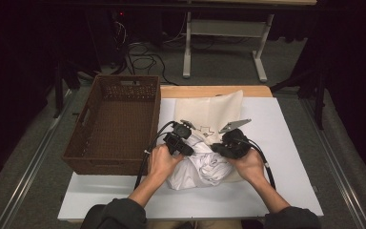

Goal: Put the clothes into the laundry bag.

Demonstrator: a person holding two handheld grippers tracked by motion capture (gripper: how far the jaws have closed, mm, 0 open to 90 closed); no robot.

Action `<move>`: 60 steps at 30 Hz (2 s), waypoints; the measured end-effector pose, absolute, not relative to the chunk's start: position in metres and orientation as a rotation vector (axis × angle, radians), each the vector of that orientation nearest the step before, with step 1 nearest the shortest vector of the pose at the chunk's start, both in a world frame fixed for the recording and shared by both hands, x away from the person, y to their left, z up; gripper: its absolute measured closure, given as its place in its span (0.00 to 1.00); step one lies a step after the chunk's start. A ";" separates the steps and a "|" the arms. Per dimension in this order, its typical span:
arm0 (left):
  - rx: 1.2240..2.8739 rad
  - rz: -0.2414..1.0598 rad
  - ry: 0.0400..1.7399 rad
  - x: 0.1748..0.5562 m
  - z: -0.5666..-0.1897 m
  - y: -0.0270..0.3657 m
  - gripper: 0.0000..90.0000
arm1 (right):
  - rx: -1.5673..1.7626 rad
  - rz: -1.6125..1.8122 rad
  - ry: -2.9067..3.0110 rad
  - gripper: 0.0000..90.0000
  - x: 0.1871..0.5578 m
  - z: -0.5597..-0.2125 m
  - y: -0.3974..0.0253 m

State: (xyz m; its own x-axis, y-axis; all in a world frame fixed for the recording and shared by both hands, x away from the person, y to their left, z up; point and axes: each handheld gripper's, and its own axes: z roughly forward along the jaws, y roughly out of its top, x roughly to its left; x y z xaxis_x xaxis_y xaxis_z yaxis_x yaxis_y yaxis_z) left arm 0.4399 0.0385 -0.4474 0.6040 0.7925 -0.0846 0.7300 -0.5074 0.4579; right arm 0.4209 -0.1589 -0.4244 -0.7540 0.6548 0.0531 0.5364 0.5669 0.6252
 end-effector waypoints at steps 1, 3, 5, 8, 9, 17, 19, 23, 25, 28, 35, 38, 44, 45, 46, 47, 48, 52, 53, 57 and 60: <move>2.384 0.187 1.195 0.439 -0.448 0.037 0.80 | 1.006 0.949 2.613 0.99 0.421 -0.424 -0.159; 2.387 0.194 1.168 0.437 -0.447 0.036 0.90 | 1.007 0.950 2.613 0.99 0.421 -0.424 -0.159; 2.373 0.185 1.146 0.436 -0.445 0.038 0.92 | 1.003 0.950 2.611 0.99 0.421 -0.423 -0.159; 2.301 0.146 1.114 0.431 -0.439 0.044 0.94 | 1.006 0.964 2.601 0.99 0.421 -0.421 -0.160; 2.281 0.153 1.092 0.429 -0.437 0.044 0.94 | 0.999 0.972 2.597 0.99 0.421 -0.421 -0.161; 2.252 0.113 0.852 0.410 -0.419 0.037 0.95 | 0.991 1.031 2.512 0.99 0.421 -0.405 -0.160; 2.257 0.102 0.815 0.407 -0.419 0.031 0.95 | 0.962 1.044 2.504 0.99 0.421 -0.400 -0.157; 2.280 0.102 0.817 0.411 -0.424 0.016 0.95 | 0.950 1.068 2.525 0.99 0.419 -0.397 -0.153; 2.290 0.119 0.850 0.418 -0.430 0.010 0.95 | 0.934 1.074 2.532 0.99 0.417 -0.397 -0.151; 2.281 0.143 0.925 0.431 -0.440 0.004 0.95 | 0.939 1.090 2.559 0.99 0.415 -0.398 -0.151; 2.308 0.202 0.972 0.434 -0.440 0.011 0.86 | 0.951 1.033 2.606 0.99 0.411 -0.416 -0.152; 2.319 0.206 0.977 0.428 -0.433 0.019 0.72 | 0.936 0.994 2.613 0.99 0.410 -0.420 -0.151; 2.337 0.304 0.998 0.413 -0.413 0.033 0.52 | 0.921 0.946 2.615 0.99 0.412 -0.423 -0.150; 2.345 0.334 1.002 0.413 -0.411 0.035 0.52 | 0.921 0.946 2.615 0.99 0.412 -0.423 -0.150; 2.352 0.369 1.023 0.413 -0.410 0.037 0.51 | 0.919 0.938 2.618 0.99 0.412 -0.423 -0.150; 2.350 0.375 1.041 0.415 -0.409 0.039 0.50 | 0.918 0.935 2.615 0.99 0.411 -0.423 -0.150; 2.347 0.368 1.064 0.417 -0.410 0.041 0.50 | 0.928 0.934 2.613 0.99 0.411 -0.423 -0.150; 2.390 0.337 1.121 0.428 -0.421 0.036 0.47 | 0.930 0.936 2.614 0.99 0.412 -0.423 -0.151; 2.403 0.319 1.136 0.432 -0.425 0.034 0.47 | 0.927 0.938 2.614 0.99 0.413 -0.423 -0.151; 2.379 0.193 1.173 0.444 -0.436 0.031 0.53 | 0.930 0.935 2.612 0.99 0.413 -0.422 -0.153; 2.374 0.158 1.115 0.443 -0.435 0.031 0.79 | 0.954 0.939 2.606 0.99 0.415 -0.421 -0.155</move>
